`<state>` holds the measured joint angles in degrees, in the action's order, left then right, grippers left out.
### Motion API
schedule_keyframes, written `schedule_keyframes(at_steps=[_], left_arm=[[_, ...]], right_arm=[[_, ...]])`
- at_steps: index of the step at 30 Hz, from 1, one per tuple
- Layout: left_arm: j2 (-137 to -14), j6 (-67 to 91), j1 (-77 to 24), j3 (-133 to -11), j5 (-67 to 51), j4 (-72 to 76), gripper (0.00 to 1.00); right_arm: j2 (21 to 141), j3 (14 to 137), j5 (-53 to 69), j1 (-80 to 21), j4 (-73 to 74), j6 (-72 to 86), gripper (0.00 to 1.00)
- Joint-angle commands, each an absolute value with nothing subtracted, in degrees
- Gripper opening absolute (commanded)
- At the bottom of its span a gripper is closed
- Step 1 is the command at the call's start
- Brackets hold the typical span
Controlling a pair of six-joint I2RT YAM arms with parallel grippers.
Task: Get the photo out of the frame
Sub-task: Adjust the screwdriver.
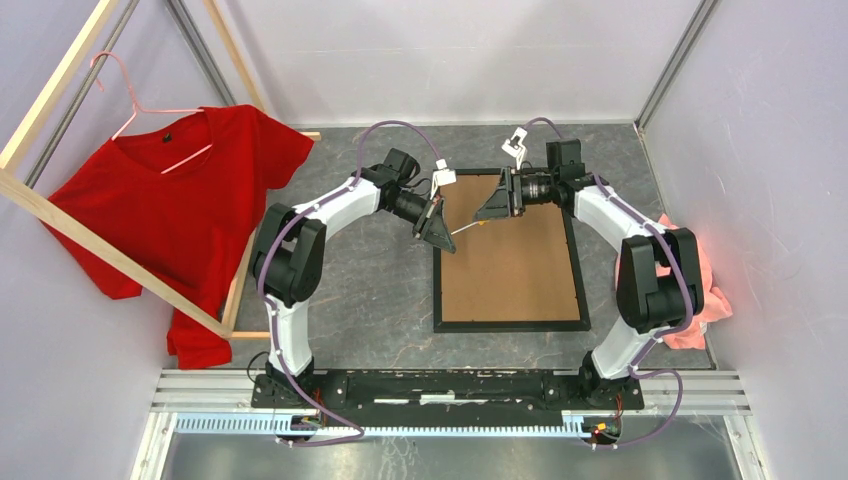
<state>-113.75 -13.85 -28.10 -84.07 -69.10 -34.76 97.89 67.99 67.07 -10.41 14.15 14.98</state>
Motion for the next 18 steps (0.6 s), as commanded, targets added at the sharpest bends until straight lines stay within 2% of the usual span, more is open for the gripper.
schedule_keyframes(at_steps=[1,8,12,16,18], left_arm=[[-113.5,-16.4,-28.4,-86.7,-69.6,-34.8,0.02],[-113.6,-16.6,-28.5,-87.0,-68.3,-34.8,0.02],[-113.7,-16.7,-28.5,-86.9,-67.9,-34.8,0.02],[-113.8,-16.7,-28.5,-87.1,-67.5,-34.8,0.02],[-113.8,-16.7,-28.5,-87.2,-67.3,-34.8,0.02]], right_arm=[[97.1,68.1,70.0,-11.8,12.7,15.4,0.54],[97.9,69.1,70.0,-12.7,15.0,14.3,0.5],[97.5,69.2,70.7,-12.9,15.1,14.3,0.43],[97.3,69.1,70.7,-13.0,15.1,14.3,0.32],[97.4,69.0,70.3,-13.1,15.1,14.5,0.22]])
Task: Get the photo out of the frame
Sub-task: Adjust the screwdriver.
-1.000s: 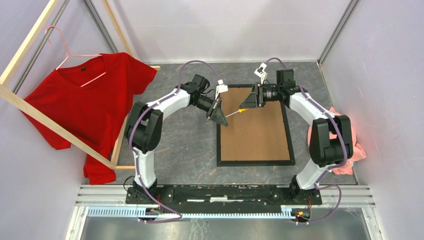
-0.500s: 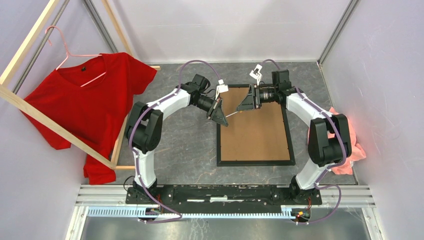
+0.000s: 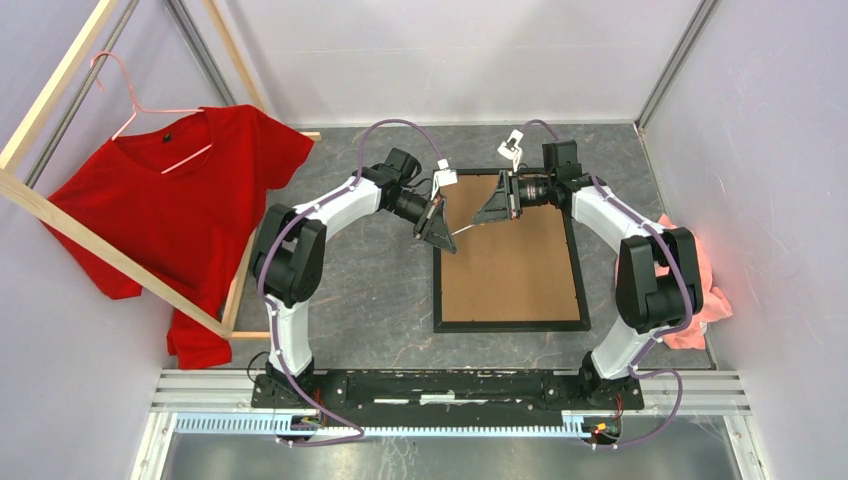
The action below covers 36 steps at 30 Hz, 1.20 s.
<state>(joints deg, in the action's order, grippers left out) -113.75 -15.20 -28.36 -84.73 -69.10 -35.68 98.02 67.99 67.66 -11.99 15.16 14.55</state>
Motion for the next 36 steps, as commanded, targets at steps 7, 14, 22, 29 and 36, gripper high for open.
schedule_keyframes(at_steps=[7,14,22,29,36], left_arm=[[-113.8,-15.6,-27.3,-88.2,-67.6,-34.8,0.09],[-113.0,-12.0,-24.7,-87.1,-68.7,-31.5,0.07],[-113.3,-11.6,-24.7,-86.8,-68.5,-31.0,0.06],[-113.2,-10.6,-24.7,-86.4,-68.1,-29.6,0.04],[-113.0,-10.5,-24.7,-86.3,-67.4,-29.5,0.04]], right_arm=[[98.0,69.6,70.4,-13.0,15.9,13.8,0.0],[97.9,71.2,68.1,-13.0,20.9,8.9,0.08],[98.0,71.1,68.1,-13.0,21.2,8.8,0.17],[97.9,71.1,68.4,-13.0,21.3,8.7,0.25],[97.5,71.5,68.8,-13.1,22.1,8.1,0.29]])
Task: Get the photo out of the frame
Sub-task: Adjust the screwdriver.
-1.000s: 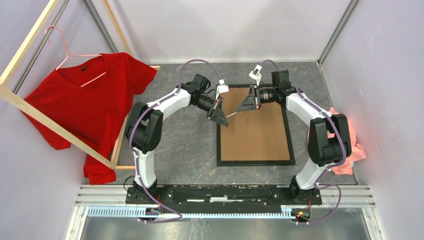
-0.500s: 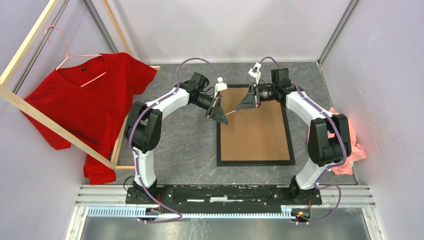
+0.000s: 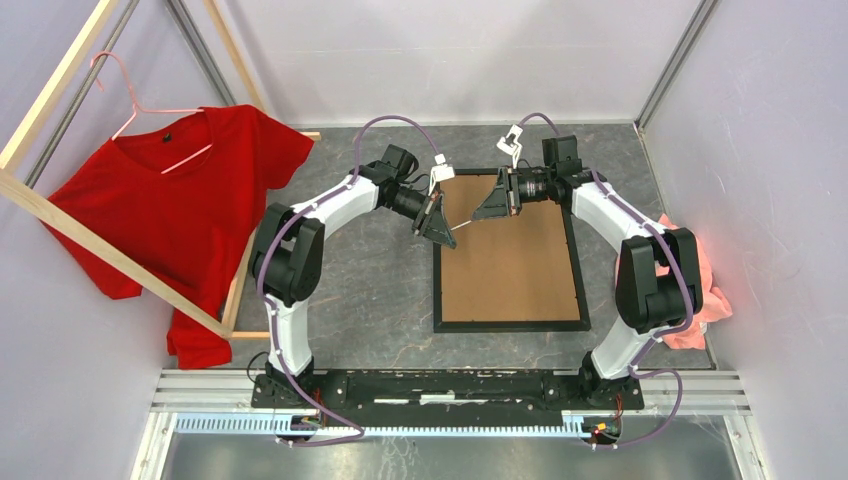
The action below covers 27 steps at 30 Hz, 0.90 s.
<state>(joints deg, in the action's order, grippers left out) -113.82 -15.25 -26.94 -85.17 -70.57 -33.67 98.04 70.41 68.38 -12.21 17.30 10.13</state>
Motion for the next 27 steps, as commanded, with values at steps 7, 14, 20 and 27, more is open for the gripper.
schedule_keyframes(at_steps=[7,14,20,27], left_arm=[[-112.3,-7.9,-24.7,-85.1,-66.1,-26.0,0.03],[-112.6,-8.0,-24.7,-84.6,-67.0,-26.1,0.02],[-111.7,-8.9,-24.8,-83.8,-68.7,-26.1,0.02],[-111.3,-13.8,-24.8,-85.0,-68.1,-31.5,0.02]], right_arm=[[97.3,71.6,68.7,-13.1,23.0,7.3,0.36],[96.4,70.0,70.8,-13.1,18.0,11.9,0.34],[95.5,67.7,72.3,-12.8,11.1,18.1,0.39],[95.6,68.2,73.7,-10.9,11.3,18.5,0.41]])
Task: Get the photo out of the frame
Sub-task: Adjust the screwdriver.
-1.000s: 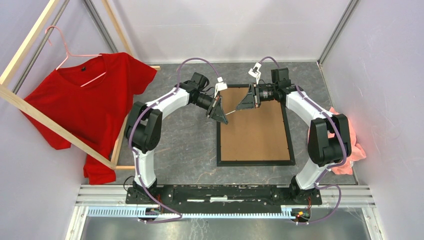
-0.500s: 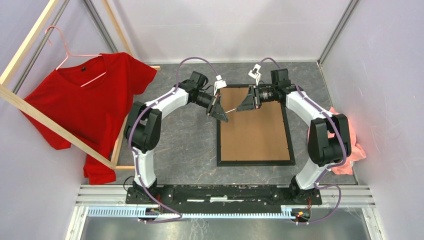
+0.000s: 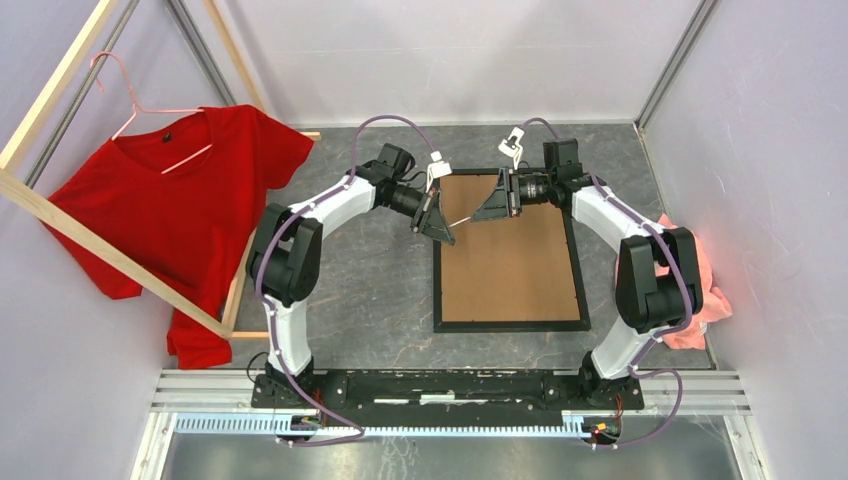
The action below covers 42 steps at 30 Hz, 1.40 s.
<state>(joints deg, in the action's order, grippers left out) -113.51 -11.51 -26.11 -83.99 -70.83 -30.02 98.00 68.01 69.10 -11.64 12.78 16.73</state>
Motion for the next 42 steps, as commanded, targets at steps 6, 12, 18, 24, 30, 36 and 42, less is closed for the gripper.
schedule_keyframes(at_steps=[6,12,18,24,30,36,42], left_arm=[[-111.7,-15.3,-24.8,-85.6,-67.5,-33.3,0.02],[-113.2,-20.2,-25.5,-88.5,-66.6,-40.1,0.02],[-114.5,-24.6,-26.3,-91.4,-66.4,-45.7,0.02],[-115.9,-28.5,-26.6,-93.6,-66.8,-50.5,0.02],[-116.6,-30.5,-27.0,-94.1,-67.7,-52.8,0.02],[-116.6,-30.5,-27.9,-93.9,-67.6,-52.8,0.02],[-116.8,-30.3,-28.3,-94.2,-67.2,-52.8,0.02]], right_arm=[[95.3,67.9,73.4,-10.7,11.3,18.3,0.42],[96.0,67.8,72.8,-10.7,11.6,18.0,0.42],[96.5,68.1,72.6,-10.8,12.8,17.0,0.41],[96.6,68.1,72.4,-11.1,12.9,16.8,0.42],[97.6,67.9,71.2,-12.0,12.9,16.8,0.42],[98.3,67.3,70.2,-13.0,11.5,17.6,0.42],[98.5,67.2,70.2,-13.7,11.6,17.3,0.37]])
